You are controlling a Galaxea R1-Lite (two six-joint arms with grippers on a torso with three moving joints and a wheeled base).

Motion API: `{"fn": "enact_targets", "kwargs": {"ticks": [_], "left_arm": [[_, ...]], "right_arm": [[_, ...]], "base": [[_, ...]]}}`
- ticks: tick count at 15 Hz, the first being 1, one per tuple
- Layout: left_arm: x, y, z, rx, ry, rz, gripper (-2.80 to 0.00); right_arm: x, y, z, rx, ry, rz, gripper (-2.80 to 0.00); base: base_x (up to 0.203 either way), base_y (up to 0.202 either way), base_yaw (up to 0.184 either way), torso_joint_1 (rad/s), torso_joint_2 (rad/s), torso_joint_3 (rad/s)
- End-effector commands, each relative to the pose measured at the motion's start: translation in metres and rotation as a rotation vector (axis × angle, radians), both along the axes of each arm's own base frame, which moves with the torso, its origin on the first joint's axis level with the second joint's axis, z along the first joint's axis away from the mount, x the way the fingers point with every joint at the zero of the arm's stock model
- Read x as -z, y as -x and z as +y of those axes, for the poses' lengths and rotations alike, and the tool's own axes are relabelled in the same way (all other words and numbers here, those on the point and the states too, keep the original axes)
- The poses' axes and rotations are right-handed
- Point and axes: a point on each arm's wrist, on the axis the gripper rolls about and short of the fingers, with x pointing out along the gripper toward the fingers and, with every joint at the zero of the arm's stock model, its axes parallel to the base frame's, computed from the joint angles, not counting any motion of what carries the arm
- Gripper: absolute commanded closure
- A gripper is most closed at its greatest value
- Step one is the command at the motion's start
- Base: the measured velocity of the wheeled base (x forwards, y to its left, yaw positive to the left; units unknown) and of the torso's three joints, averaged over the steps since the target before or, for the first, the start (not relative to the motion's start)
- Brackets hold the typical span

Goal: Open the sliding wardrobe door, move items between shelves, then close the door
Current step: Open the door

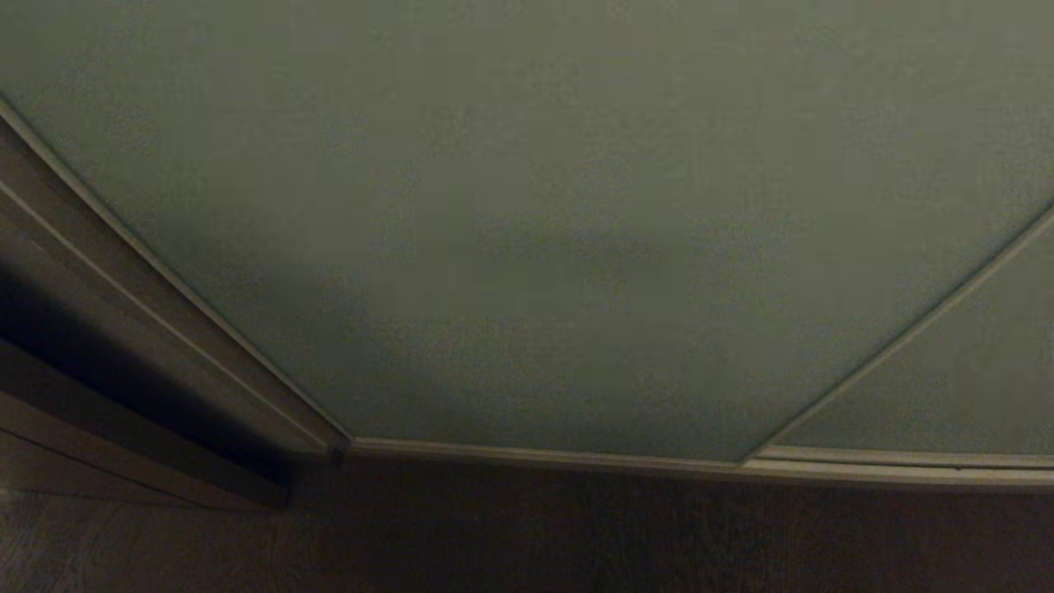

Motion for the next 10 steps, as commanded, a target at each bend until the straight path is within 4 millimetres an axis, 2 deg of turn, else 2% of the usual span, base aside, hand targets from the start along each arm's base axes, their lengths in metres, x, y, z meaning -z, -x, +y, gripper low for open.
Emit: {"fn": "enact_targets", "kwargs": {"ticks": [1, 4, 7, 10], "left_arm": [[-0.037, -0.058, 0.001, -0.044, 0.032, -0.035, 0.00], [-0.067, -0.095, 0.001, -0.068, 0.055, -0.120, 0.00], [-0.082, -0.135, 0.002, -0.088, 0.061, -0.159, 0.00], [-0.093, -0.162, 0.003, -0.112, 0.066, -0.181, 0.00]], "right_arm": [[0.000, 0.000, 0.000, -0.001, 0.001, 0.000, 0.00], [0.000, 0.000, 0.000, -0.001, 0.001, 0.000, 0.00], [0.000, 0.000, 0.000, -0.001, 0.001, 0.000, 0.00], [0.000, 0.000, 0.000, -0.001, 0.001, 0.000, 0.00]], "base": [[0.000, 0.000, 0.000, 0.000, 0.00, 0.000], [0.000, 0.000, 0.000, 0.000, 0.00, 0.000], [0.000, 0.000, 0.000, 0.000, 0.00, 0.000], [0.000, 0.000, 0.000, 0.000, 0.00, 0.000]]}}
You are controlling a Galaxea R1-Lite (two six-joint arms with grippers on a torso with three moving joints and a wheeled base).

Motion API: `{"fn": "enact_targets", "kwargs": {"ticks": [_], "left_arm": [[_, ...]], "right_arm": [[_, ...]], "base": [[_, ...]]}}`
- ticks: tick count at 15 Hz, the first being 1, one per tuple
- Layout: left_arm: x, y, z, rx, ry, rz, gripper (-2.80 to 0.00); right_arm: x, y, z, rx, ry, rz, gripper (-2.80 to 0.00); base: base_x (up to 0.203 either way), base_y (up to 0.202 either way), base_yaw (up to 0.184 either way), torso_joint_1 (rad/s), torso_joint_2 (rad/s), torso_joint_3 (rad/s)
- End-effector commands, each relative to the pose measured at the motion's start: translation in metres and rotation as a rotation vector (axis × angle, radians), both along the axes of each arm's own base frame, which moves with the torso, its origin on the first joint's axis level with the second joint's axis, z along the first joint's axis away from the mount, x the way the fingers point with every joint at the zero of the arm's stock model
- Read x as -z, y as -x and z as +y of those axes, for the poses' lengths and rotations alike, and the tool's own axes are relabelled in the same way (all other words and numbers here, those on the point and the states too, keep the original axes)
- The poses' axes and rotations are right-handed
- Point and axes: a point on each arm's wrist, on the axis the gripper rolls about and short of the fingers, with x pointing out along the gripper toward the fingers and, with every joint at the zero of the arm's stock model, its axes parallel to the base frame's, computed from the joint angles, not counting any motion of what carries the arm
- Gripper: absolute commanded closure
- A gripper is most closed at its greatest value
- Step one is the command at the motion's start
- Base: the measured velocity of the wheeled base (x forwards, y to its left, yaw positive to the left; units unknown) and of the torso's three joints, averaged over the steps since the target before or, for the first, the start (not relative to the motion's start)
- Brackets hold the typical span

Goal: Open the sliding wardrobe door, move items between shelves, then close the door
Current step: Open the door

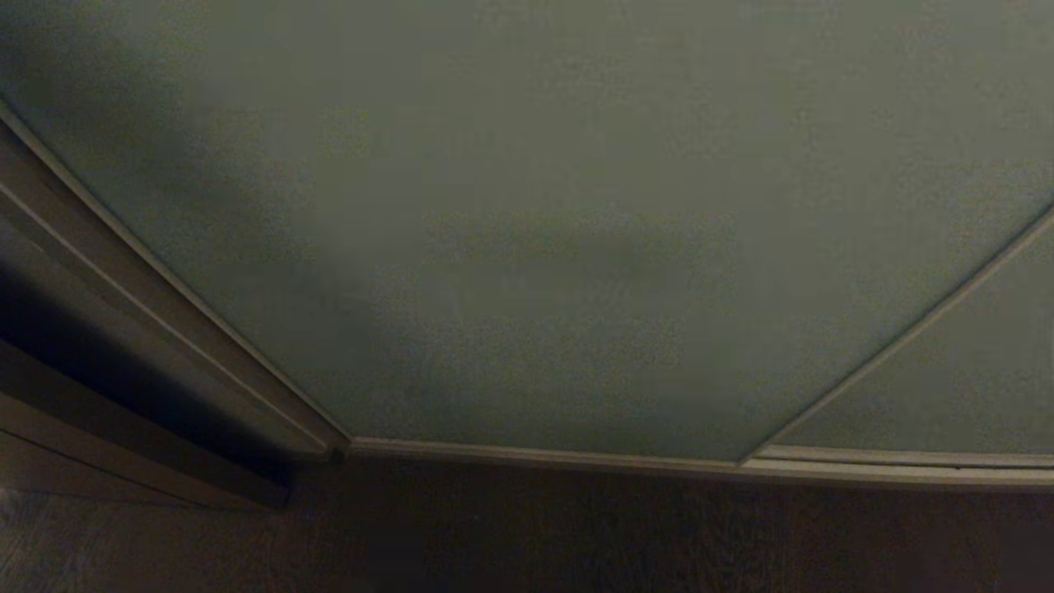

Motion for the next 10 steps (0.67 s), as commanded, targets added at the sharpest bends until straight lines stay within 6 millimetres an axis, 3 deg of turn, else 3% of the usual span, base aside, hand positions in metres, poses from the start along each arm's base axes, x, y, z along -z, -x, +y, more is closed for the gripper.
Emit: {"fn": "enact_targets", "kwargs": {"ticks": [1, 5, 10], "left_arm": [[0.000, -0.039, 0.001, -0.009, 0.002, 0.038, 0.00], [-0.014, -0.051, 0.001, -0.003, -0.008, 0.029, 0.00], [-0.030, -0.045, 0.003, -0.015, 0.005, 0.016, 0.00]], "right_arm": [[0.000, 0.000, 0.000, -0.001, 0.001, 0.000, 0.00], [0.000, 0.000, 0.000, -0.001, 0.001, 0.000, 0.00], [0.000, 0.000, 0.000, -0.001, 0.001, 0.000, 0.00]], "base": [[0.000, 0.000, 0.000, 0.000, 0.00, 0.000], [0.000, 0.000, 0.000, 0.000, 0.00, 0.000], [0.000, 0.000, 0.000, 0.000, 0.00, 0.000]]}}
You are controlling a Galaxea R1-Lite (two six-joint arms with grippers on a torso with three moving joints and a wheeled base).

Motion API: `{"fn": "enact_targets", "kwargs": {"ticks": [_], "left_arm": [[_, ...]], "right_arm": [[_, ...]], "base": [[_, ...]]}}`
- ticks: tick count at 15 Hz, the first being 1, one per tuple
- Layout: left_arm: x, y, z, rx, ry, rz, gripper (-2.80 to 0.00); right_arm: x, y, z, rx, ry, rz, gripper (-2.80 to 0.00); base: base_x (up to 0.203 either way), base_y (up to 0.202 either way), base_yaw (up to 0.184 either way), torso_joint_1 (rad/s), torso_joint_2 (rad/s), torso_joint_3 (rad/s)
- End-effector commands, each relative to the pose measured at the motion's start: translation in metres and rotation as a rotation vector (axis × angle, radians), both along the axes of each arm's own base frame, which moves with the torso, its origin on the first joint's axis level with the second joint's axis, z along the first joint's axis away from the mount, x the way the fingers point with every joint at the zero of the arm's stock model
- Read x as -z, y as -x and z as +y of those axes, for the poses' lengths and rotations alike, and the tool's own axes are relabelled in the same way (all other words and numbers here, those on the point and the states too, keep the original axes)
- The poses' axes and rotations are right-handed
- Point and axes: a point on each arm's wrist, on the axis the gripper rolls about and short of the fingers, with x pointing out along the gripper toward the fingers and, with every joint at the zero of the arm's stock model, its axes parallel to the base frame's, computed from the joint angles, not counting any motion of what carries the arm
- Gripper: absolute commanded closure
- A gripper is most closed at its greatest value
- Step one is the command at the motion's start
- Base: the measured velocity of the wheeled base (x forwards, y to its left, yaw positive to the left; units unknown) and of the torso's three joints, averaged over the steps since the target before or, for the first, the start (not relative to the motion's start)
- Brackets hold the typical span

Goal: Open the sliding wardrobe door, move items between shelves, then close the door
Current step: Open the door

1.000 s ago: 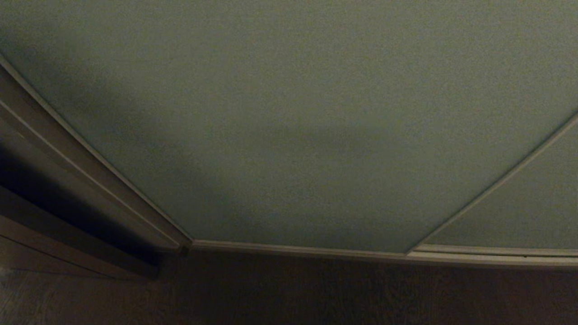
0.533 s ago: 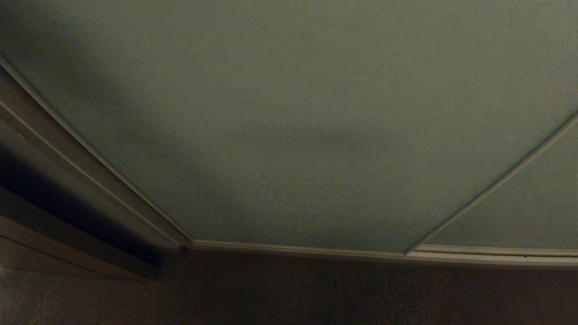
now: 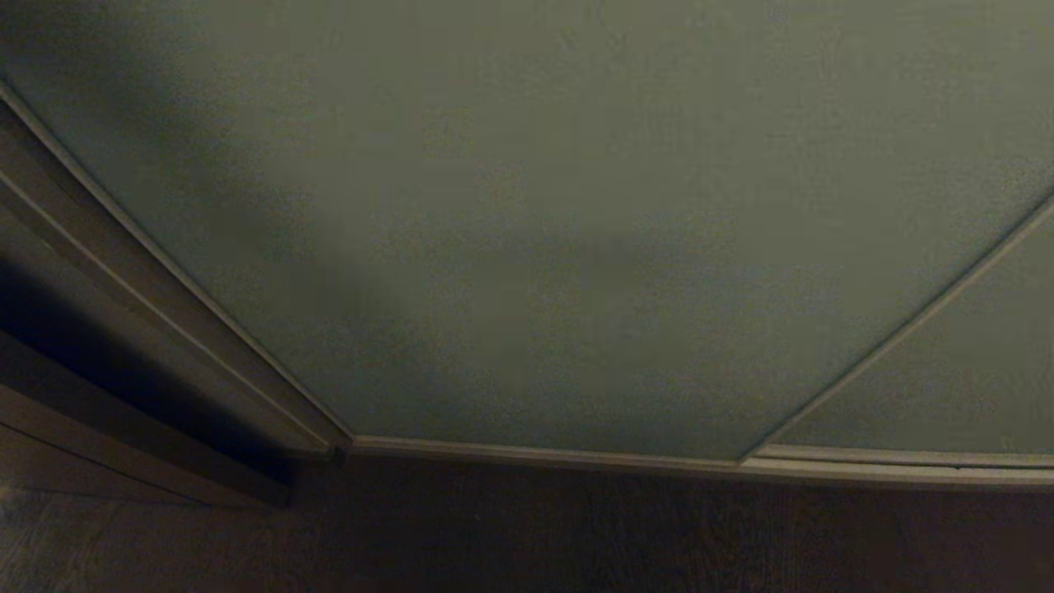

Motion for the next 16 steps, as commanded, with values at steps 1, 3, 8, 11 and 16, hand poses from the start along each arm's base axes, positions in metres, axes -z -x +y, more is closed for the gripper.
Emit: {"fn": "enact_targets", "kwargs": {"ticks": [1, 3, 8, 11, 16], "left_arm": [[-0.003, 0.006, 0.000, -0.005, 0.001, -0.017, 0.00], [-0.004, 0.015, 0.000, -0.007, -0.002, -0.012, 0.00], [0.012, 0.035, -0.008, 0.087, -0.040, 0.112, 0.00], [0.018, 0.044, -0.018, 0.167, -0.061, 0.129, 0.00], [-0.001, 0.083, -0.012, 0.060, -0.027, 0.051, 0.00]], "right_arm": [[0.000, 0.000, 0.000, -0.001, 0.001, 0.000, 0.00], [0.000, 0.000, 0.000, -0.001, 0.001, 0.000, 0.00], [0.000, 0.000, 0.000, -0.001, 0.001, 0.000, 0.00], [0.000, 0.000, 0.000, -0.001, 0.001, 0.000, 0.00], [0.000, 0.000, 0.000, -0.001, 0.001, 0.000, 0.00]], "base": [[0.000, 0.000, 0.000, 0.000, 0.00, 0.000], [0.000, 0.000, 0.000, 0.000, 0.00, 0.000], [0.000, 0.000, 0.000, 0.000, 0.00, 0.000], [0.000, 0.000, 0.000, 0.000, 0.00, 0.000], [0.000, 0.000, 0.000, 0.000, 0.00, 0.000]]}}
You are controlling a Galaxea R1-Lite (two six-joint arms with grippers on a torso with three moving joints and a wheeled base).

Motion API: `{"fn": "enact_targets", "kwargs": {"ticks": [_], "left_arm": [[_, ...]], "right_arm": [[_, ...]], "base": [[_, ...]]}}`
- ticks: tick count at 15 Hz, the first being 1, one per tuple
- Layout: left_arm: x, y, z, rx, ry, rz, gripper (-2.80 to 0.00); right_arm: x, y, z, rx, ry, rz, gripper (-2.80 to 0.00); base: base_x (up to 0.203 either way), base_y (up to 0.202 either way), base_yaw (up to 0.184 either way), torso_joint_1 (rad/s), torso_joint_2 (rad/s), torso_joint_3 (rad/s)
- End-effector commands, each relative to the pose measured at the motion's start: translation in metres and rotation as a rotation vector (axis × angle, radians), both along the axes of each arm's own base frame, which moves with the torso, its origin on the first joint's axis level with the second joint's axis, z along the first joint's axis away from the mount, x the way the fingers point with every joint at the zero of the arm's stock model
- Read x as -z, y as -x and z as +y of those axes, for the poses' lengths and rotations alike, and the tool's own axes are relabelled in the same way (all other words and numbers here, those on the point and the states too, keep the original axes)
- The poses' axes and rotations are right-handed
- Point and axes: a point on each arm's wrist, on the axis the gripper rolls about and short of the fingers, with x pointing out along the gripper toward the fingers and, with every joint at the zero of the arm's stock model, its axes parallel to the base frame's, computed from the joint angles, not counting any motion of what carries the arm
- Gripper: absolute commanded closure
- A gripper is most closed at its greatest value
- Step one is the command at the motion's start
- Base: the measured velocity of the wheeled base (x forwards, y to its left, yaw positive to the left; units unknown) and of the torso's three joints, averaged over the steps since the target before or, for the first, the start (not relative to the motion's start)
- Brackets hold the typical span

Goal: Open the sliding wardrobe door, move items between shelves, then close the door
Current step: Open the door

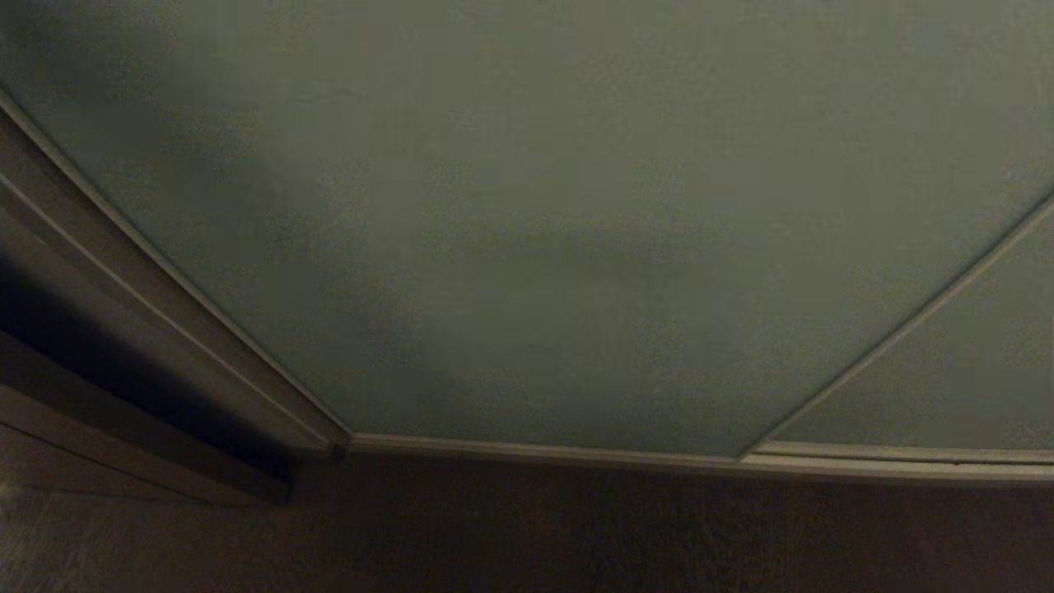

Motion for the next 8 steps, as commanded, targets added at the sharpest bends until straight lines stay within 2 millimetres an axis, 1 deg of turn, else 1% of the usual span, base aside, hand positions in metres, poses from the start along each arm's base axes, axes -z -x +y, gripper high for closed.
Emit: {"fn": "enact_targets", "kwargs": {"ticks": [1, 3, 6, 8], "left_arm": [[-0.008, 0.021, 0.003, -0.041, 0.013, -0.044, 0.00], [-0.005, 0.015, 0.004, -0.076, 0.030, -0.021, 0.00], [0.002, -0.005, 0.004, -0.101, 0.037, 0.023, 0.00], [0.004, -0.017, 0.010, -0.147, 0.041, 0.037, 0.00]], "right_arm": [[0.000, 0.000, 0.000, -0.001, 0.001, 0.000, 0.00], [0.000, 0.000, 0.000, -0.001, 0.001, 0.000, 0.00], [0.000, 0.000, 0.000, -0.001, 0.001, 0.000, 0.00], [0.000, 0.000, 0.000, -0.001, 0.001, 0.000, 0.00]], "base": [[0.000, 0.000, 0.000, 0.000, 0.00, 0.000], [0.000, 0.000, 0.000, 0.000, 0.00, 0.000], [0.000, 0.000, 0.000, 0.000, 0.00, 0.000], [0.000, 0.000, 0.000, 0.000, 0.00, 0.000]]}}
